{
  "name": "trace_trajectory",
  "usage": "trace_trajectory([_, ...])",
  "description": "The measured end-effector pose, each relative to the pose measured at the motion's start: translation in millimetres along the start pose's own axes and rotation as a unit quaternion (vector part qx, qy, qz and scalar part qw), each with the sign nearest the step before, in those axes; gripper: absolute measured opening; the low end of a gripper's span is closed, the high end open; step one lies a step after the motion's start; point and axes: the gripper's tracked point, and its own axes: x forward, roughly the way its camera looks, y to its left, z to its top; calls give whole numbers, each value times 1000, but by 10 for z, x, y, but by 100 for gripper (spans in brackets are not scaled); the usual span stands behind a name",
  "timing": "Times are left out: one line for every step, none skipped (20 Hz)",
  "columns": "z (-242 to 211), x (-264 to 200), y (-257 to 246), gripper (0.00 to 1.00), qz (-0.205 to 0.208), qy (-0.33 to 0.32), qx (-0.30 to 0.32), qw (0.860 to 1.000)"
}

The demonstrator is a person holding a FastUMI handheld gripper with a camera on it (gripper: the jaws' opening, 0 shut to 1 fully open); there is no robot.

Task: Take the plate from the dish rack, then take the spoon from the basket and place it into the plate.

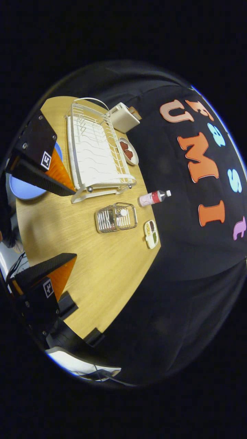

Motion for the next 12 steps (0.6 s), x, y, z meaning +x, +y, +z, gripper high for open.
trace_trajectory([106, 18, 9, 99, -1, -13, -11, 1000])
trace_trajectory([215, 29, 34, 99, 3, -26, -21, 999])
trace_trajectory([315, 53, 58, 99, 7, -39, -30, 999])
trace_trajectory([410, 80, 88, 99, 10, -49, -40, 998])
trace_trajectory([474, 123, 101, 99, 13, -56, -54, 997])
trace_trajectory([530, 178, 122, 99, 15, -58, -70, 996])
trace_trajectory([572, 223, 137, 99, 19, -61, -86, 994])
trace_trajectory([610, 277, 156, 98, 23, -61, -99, 993])
trace_trajectory([642, 333, 182, 96, 28, -61, -108, 992])
trace_trajectory([671, 390, 216, 92, 35, -60, -112, 991])
trace_trajectory([675, 446, 239, 90, 43, -57, -115, 991])
trace_trajectory([679, 505, 254, 84, 47, -54, -119, 990])
